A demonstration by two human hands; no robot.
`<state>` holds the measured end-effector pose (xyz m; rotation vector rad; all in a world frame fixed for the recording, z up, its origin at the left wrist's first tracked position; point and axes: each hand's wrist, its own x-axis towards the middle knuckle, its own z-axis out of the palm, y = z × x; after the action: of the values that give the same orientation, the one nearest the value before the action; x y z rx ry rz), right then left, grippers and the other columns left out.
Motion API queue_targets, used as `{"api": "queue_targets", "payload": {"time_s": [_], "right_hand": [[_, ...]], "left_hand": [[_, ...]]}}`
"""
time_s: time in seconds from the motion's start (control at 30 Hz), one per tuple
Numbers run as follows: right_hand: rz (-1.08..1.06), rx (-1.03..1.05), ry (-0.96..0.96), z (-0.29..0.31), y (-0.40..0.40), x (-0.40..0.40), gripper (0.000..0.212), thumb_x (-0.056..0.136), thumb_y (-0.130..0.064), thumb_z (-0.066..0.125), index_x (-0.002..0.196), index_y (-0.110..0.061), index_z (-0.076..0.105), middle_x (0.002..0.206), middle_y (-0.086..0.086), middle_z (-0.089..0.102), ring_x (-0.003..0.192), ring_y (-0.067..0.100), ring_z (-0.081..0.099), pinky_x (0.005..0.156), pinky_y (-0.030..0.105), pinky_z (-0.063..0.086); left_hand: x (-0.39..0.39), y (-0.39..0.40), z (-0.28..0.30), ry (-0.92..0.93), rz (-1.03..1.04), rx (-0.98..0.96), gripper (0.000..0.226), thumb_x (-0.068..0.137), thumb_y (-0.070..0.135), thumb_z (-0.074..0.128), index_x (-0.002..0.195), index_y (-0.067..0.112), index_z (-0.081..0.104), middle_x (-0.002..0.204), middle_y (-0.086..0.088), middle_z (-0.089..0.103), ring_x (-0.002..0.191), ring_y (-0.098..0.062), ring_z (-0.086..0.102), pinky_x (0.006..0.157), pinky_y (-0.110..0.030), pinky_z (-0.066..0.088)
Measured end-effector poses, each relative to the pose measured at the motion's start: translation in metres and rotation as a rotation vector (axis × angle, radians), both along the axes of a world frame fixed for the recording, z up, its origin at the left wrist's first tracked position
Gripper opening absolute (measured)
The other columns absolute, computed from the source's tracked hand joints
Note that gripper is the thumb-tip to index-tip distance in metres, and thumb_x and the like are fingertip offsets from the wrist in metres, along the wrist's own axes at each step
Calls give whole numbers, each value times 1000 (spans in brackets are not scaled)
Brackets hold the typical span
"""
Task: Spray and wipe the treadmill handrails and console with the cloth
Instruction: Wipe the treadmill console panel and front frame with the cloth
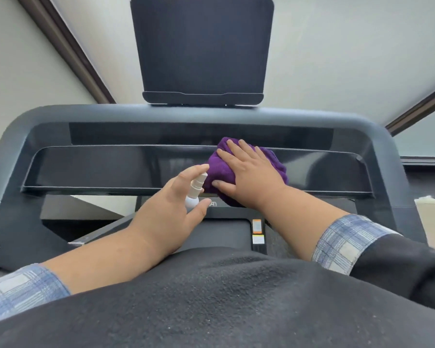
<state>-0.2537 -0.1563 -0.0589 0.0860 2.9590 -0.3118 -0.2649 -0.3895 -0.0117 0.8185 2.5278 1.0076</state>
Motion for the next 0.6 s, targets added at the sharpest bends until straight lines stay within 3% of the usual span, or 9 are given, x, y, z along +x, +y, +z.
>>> {"api": "queue_targets", "payload": {"time_s": [0.3, 0.4, 0.6], "right_hand": [[-185, 22, 0, 0, 108, 67, 88, 82, -83, 23, 158, -38, 17, 168, -6, 7, 155, 20, 3, 125, 47, 7], [-239, 40, -1, 0, 135, 85, 89, 81, -83, 21, 158, -39, 17, 168, -7, 6, 155, 20, 4, 124, 49, 9], [-312, 75, 5, -2, 161, 106, 89, 83, -81, 20, 159, -36, 16, 169, -4, 6, 155, 22, 3, 124, 49, 9]], "left_hand": [[30, 81, 3, -16, -85, 21, 64, 90, 43, 64, 133, 72, 25, 120, 18, 59, 98, -4, 59, 85, -28, 46], [38, 102, 2, -35, -96, 4, 66, 90, 46, 64, 130, 78, 22, 117, 18, 60, 89, -5, 61, 83, -32, 50], [46, 114, 0, -39, -89, 6, 66, 91, 44, 65, 131, 76, 24, 111, 23, 60, 82, 0, 60, 77, -24, 47]]}}
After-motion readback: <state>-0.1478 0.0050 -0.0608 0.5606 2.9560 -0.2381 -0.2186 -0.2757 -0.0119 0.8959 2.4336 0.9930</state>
